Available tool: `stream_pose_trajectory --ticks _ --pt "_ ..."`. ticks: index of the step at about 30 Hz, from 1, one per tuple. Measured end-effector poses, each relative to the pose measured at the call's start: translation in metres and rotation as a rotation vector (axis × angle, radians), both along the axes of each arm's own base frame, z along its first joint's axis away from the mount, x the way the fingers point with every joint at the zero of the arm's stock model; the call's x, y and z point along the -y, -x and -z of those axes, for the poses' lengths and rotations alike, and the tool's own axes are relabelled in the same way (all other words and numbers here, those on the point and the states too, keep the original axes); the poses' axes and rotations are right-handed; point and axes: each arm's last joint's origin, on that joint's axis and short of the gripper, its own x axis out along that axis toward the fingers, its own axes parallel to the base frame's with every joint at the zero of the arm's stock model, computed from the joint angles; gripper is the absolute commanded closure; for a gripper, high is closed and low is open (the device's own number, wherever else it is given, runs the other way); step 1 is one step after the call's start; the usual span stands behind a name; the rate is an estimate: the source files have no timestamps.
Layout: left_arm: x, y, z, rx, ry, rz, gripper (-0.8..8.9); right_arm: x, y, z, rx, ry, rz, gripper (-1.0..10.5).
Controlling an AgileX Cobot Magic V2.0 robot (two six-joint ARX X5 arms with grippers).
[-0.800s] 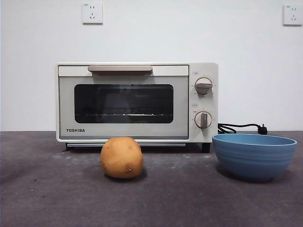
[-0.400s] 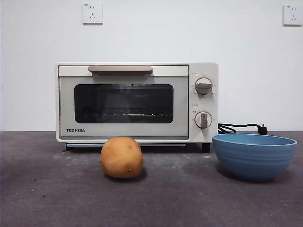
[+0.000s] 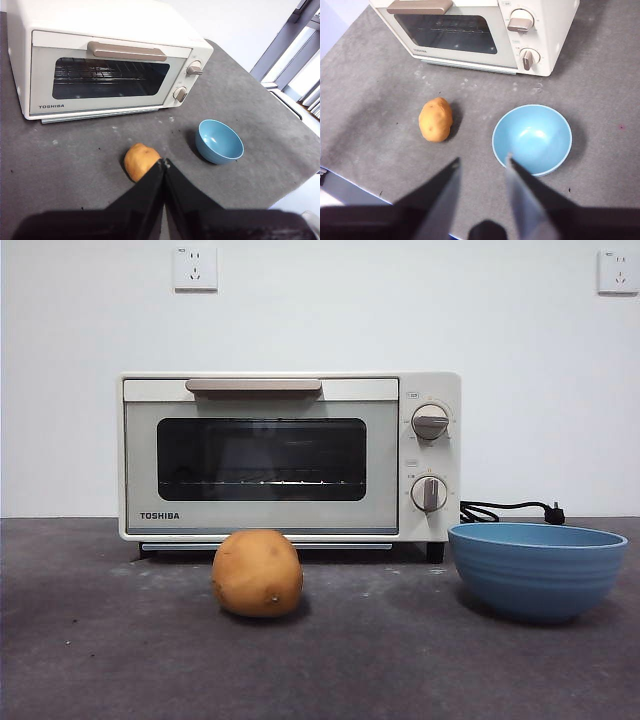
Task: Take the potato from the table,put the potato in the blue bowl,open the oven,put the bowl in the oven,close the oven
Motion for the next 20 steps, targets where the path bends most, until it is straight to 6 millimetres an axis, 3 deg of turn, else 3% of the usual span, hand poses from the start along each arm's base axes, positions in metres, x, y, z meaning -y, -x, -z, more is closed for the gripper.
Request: stream_pose_trajectory --ticks 12,20 --pt "0.000 0.000 0.000 -0.002 0.000 0.000 8.22 -0.008 -0.005 -0.001 0.010 -0.016 -0.076 3.8" --pt "0.000 0.000 0.000 -0.002 0.000 0.000 8.22 -0.032 -0.036 0.002 -0.021 -0.080 -0.226 3.8"
